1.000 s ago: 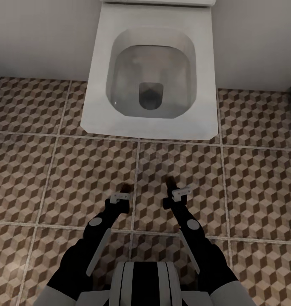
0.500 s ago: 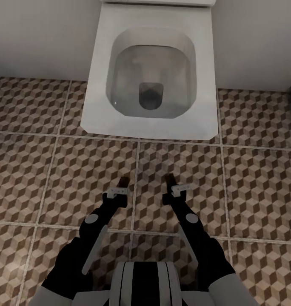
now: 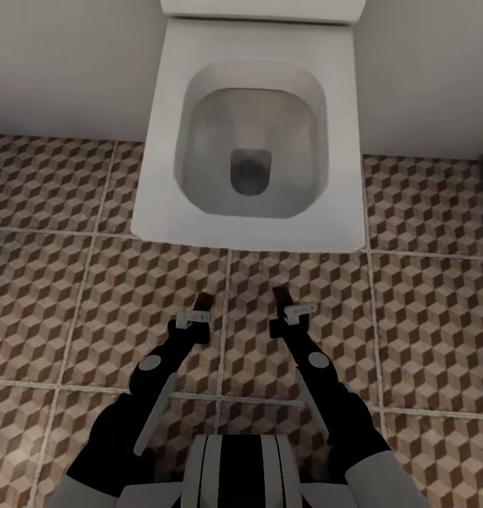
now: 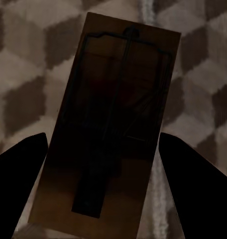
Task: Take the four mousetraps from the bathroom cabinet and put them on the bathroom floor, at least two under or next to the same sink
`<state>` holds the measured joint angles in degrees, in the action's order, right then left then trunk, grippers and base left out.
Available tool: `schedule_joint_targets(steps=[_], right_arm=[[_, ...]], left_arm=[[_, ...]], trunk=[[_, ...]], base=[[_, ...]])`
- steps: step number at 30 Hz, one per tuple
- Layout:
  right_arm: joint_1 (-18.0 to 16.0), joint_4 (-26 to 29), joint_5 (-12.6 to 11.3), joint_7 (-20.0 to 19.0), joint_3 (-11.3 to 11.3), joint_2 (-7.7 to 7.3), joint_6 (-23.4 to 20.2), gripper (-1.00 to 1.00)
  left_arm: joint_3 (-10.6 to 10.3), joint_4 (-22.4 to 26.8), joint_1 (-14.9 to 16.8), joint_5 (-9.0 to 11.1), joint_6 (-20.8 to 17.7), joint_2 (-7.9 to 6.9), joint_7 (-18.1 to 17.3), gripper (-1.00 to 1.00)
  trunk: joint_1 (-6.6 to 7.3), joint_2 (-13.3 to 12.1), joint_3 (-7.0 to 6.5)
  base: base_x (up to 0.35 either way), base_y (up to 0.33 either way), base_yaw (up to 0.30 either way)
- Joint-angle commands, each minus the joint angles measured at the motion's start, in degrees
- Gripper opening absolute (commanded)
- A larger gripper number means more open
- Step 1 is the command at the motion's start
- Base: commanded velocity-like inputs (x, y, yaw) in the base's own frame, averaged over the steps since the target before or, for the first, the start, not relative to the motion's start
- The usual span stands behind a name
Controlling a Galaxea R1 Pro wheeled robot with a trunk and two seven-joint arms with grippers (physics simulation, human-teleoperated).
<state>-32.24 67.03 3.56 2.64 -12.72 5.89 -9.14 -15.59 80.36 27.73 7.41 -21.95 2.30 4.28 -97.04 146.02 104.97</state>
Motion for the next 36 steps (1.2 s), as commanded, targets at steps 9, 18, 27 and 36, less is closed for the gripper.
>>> schedule_joint_targets(steps=[9, 18, 27, 36], right_arm=[[0.0, 0.1, 0.2, 0.3, -0.3, -0.01, -0.2, -1.0], [0.0, -0.2, 0.2, 0.2, -0.4, 0.05, 0.0, -1.0], [0.0, -6.5, 0.2, 0.1, -0.3, 0.05, 3.6, -1.0], [0.0, -7.5, 0.2, 0.1, -0.4, 0.08, 4.8, -1.0]], left_arm=[[-0.1, -0.2, 0.0, 0.6, -0.1, -0.08, 0.4, -1.0], [-0.2, -0.2, 0.0, 0.6, -0.1, -0.11, 0.4, -1.0], [-0.3, 0.1, 0.0, 0.6, -0.1, -0.11, 0.5, -1.0], [-0.4, 0.9, 0.0, 0.6, -0.1, -0.11, 0.5, -1.0]], trunk=[[-0.02, 0.0, 0.03], [-0.02, 0.0, 0.03], [-0.02, 0.0, 0.03], [-0.02, 0.0, 0.03]], base=[[0.233, 0.0, 0.0], [0.02, 0.0, 0.0], [0.0, 0.0, 0.0], [0.0, 0.0, 0.0]])
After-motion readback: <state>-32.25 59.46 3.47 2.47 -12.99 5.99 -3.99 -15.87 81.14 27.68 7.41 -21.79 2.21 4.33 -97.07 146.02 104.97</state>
